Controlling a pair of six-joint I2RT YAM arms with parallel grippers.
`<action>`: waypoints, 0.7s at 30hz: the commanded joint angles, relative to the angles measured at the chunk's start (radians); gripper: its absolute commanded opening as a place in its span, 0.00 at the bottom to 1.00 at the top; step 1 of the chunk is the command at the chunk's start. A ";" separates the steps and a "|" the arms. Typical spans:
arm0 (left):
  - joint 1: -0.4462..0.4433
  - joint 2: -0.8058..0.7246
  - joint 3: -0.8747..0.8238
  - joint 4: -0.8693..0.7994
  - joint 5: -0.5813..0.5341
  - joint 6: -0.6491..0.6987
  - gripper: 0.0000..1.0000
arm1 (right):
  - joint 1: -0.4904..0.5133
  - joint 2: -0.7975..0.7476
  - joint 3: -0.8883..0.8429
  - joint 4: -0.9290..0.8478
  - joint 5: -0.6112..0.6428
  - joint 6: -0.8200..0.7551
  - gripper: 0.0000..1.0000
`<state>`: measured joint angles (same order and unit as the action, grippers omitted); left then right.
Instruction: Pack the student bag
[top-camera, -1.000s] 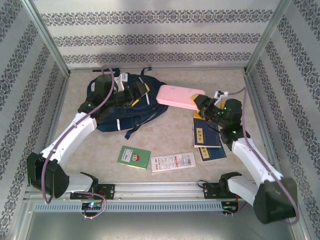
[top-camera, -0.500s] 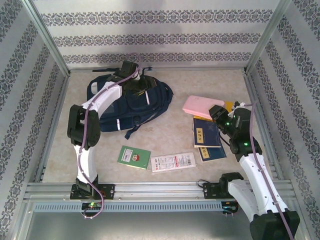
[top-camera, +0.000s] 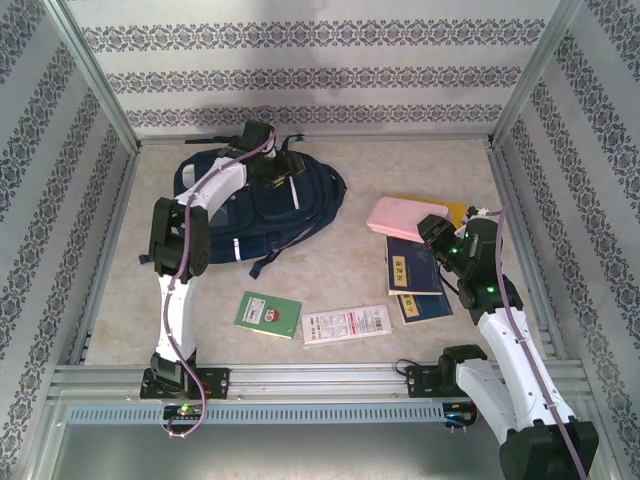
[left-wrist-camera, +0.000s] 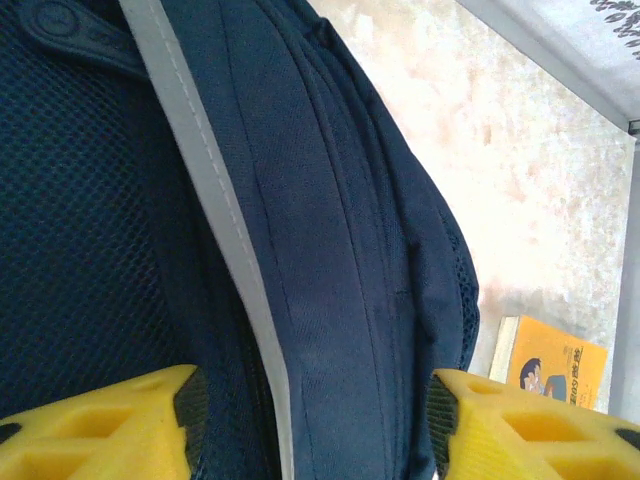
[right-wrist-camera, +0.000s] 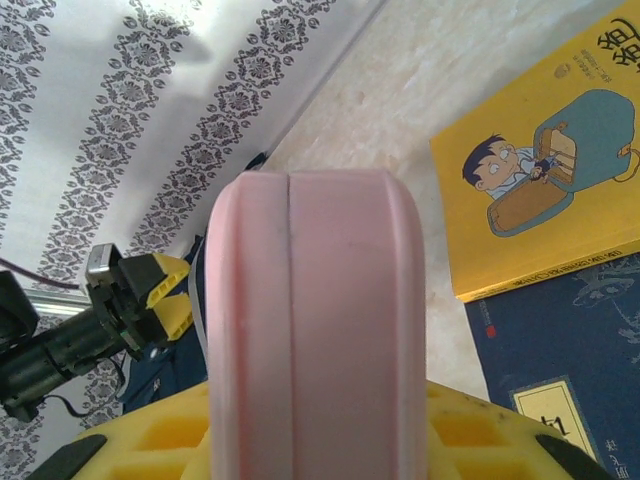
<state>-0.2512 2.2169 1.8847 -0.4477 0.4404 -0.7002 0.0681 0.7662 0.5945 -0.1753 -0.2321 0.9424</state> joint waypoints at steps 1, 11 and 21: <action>0.005 0.033 0.037 0.070 0.051 -0.035 0.56 | 0.010 0.009 -0.012 0.064 -0.010 -0.013 0.30; 0.004 0.083 0.053 0.104 0.097 -0.061 0.35 | 0.010 0.034 -0.031 0.086 -0.042 0.007 0.29; -0.003 0.155 0.191 -0.021 0.148 -0.003 0.00 | 0.015 0.020 0.000 0.028 -0.021 -0.023 0.28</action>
<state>-0.2466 2.3585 2.0022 -0.4255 0.5434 -0.7418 0.0700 0.8074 0.5613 -0.1547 -0.2546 0.9421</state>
